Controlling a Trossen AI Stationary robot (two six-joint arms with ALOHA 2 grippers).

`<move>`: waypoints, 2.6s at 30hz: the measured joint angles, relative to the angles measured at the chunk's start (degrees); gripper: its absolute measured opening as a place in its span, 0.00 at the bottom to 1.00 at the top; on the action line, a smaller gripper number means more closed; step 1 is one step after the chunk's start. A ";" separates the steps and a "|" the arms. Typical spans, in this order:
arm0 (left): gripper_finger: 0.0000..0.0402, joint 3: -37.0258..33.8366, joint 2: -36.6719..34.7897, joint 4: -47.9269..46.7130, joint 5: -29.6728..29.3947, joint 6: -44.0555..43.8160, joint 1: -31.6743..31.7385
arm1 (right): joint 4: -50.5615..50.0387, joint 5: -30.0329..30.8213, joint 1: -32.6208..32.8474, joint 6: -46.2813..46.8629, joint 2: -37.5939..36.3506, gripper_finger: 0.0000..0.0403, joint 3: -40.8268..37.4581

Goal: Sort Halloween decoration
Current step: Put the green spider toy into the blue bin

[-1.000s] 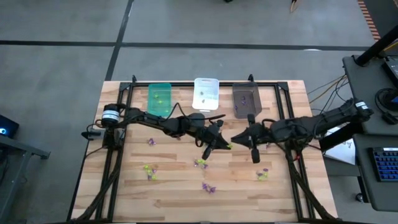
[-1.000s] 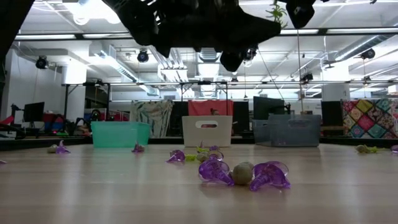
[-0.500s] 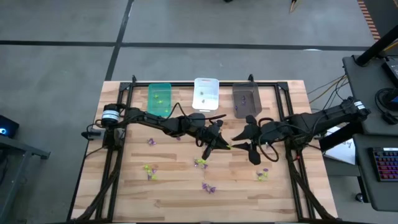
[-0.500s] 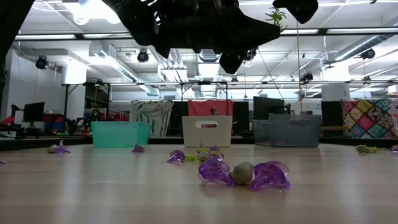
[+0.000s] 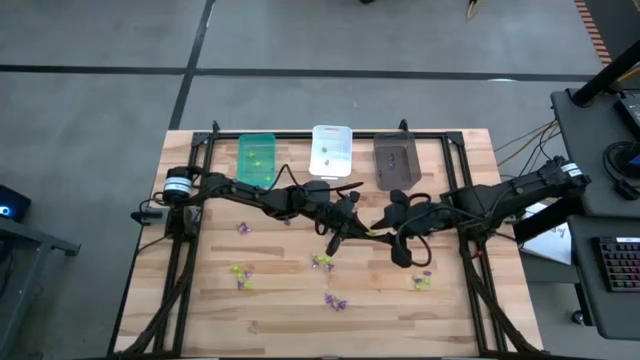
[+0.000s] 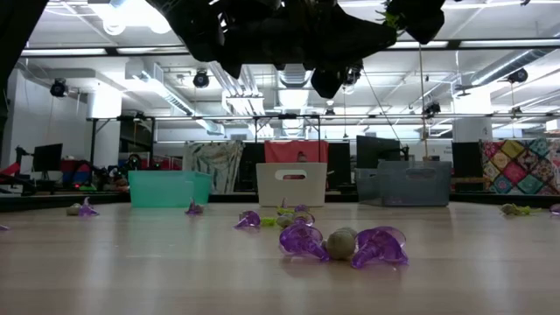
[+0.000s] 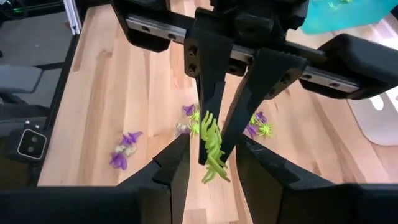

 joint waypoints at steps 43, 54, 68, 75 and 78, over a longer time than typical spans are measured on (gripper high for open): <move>0.00 0.03 0.22 -2.16 -10.62 0.30 -0.10 | 6.44 -0.95 -0.02 -2.02 -3.14 0.03 0.03; 0.00 11.08 12.25 -4.52 -22.05 -0.02 -0.46 | 6.12 -2.97 -0.02 -3.15 -8.99 0.03 0.03; 0.00 34.65 29.80 -24.50 -20.56 0.35 -0.09 | 5.03 -2.97 -0.02 -4.22 -10.25 0.03 0.03; 0.02 37.75 31.89 -25.65 -20.57 0.23 -0.04 | 4.94 -2.97 -0.02 -4.65 -10.23 0.03 0.03; 0.07 37.77 31.89 -25.30 -20.57 0.93 -0.04 | 4.82 -2.97 -0.02 -4.65 -10.23 0.03 0.03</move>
